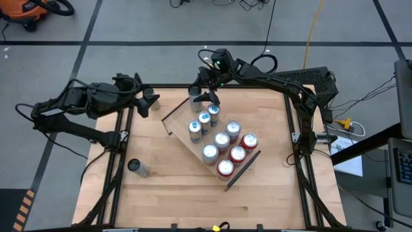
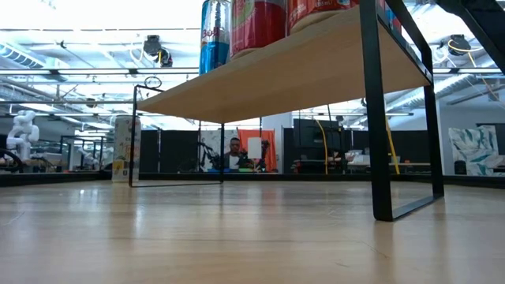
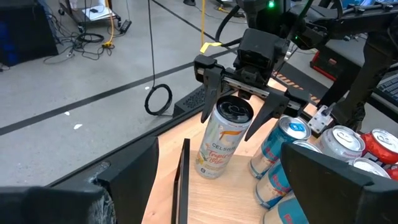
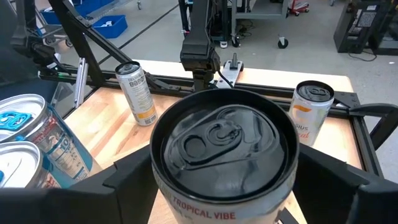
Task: Place canned beverage on shelf
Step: Put the bottom right white yellow soda can on the shelf
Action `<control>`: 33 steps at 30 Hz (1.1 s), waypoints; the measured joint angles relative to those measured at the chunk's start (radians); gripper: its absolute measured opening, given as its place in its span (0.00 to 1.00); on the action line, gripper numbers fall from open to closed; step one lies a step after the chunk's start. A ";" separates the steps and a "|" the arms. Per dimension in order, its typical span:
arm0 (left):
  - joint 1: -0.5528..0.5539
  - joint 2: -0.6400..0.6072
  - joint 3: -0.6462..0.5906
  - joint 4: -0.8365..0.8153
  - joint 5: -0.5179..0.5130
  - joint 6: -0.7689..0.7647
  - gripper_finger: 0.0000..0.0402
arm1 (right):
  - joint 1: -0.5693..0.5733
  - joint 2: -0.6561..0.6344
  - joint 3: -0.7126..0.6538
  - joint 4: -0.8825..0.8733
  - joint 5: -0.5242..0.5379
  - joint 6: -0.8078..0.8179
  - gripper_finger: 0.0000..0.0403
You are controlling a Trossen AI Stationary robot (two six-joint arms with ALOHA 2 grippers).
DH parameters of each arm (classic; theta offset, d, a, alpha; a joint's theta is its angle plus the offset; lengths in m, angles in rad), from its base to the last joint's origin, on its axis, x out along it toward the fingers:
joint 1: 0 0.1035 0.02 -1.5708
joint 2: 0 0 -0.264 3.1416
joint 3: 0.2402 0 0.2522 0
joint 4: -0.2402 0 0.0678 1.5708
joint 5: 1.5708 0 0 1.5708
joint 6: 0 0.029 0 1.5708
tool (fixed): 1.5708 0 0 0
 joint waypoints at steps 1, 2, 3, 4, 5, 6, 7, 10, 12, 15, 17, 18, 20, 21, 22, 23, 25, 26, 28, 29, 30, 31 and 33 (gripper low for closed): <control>0.000 0.000 0.000 0.000 0.000 0.000 0.84 | 0.000 0.000 0.000 0.000 0.000 0.000 0.75; 0.000 0.000 0.000 0.000 0.000 0.000 0.84 | 0.000 0.000 0.000 0.000 0.000 0.002 0.75; 0.000 0.000 0.000 0.000 0.000 0.000 0.84 | 0.000 0.000 0.000 0.000 0.000 0.003 0.75; 0.000 0.000 0.000 0.000 0.000 0.000 0.84 | 0.000 0.000 0.000 0.000 0.000 0.003 0.75; 0.000 0.000 0.000 -0.001 0.000 0.000 0.84 | 0.000 0.000 0.000 0.000 0.000 0.003 0.75; 0.000 0.000 0.000 -0.003 0.000 0.000 0.84 | 0.000 0.000 0.000 0.000 0.000 0.006 0.75; 0.000 0.000 0.000 -0.007 0.000 0.000 0.84 | 0.000 0.000 0.000 0.001 0.000 0.014 0.75; 0.000 0.000 0.000 -0.023 0.000 -0.002 0.84 | -0.002 0.000 0.000 0.002 0.000 0.029 0.75; 0.000 0.000 0.000 -0.024 0.003 -0.001 0.84 | -0.004 0.000 0.000 0.002 0.000 0.038 0.75; 0.000 0.000 0.000 -0.024 0.004 -0.001 0.84 | -0.007 0.000 0.000 0.002 -0.001 0.044 0.75; 0.000 0.000 0.000 -0.024 0.005 -0.001 0.84 | -0.009 0.000 0.000 0.002 -0.002 0.045 0.75; 0.000 0.000 0.000 -0.024 0.006 -0.001 0.84 | -0.010 -0.001 0.000 0.002 -0.001 0.047 0.75; 0.000 0.000 0.000 -0.024 0.006 -0.001 0.84 | -0.011 -0.006 0.000 0.002 -0.001 0.048 0.75; 0.000 0.000 0.000 -0.024 0.006 -0.001 0.84 | -0.011 -0.009 0.000 0.002 -0.001 0.048 0.75; 0.000 0.000 0.000 -0.024 0.006 -0.001 0.84 | -0.011 -0.012 0.000 0.002 -0.002 0.048 0.75; 0.000 0.000 0.000 -0.023 0.006 -0.001 0.84 | -0.011 -0.015 0.000 0.002 -0.002 0.052 0.75; 0.000 0.000 0.000 -0.023 0.006 -0.001 0.84 | -0.011 -0.019 0.000 0.004 -0.003 0.066 0.75; 0.000 0.000 0.000 -0.023 0.006 -0.001 0.84 | -0.011 -0.020 0.000 0.004 -0.003 0.071 0.75; 0.000 0.000 0.000 -0.023 0.006 -0.001 0.84 | -0.011 -0.025 0.000 0.001 -0.002 0.075 0.75; 0.000 0.000 0.000 -0.023 0.006 -0.001 0.84 | -0.011 -0.029 0.000 0.000 -0.002 0.075 0.75; 0.000 0.000 0.000 -0.023 0.006 -0.001 0.84 | -0.011 -0.034 0.000 0.002 -0.002 0.075 0.75; 0.000 0.000 0.000 -0.024 0.006 -0.001 0.84 | -0.011 -0.039 0.000 0.004 -0.002 0.074 0.75; 0.000 0.000 0.000 -0.026 0.006 -0.001 0.84 | -0.011 -0.051 0.000 0.000 -0.001 0.079 0.75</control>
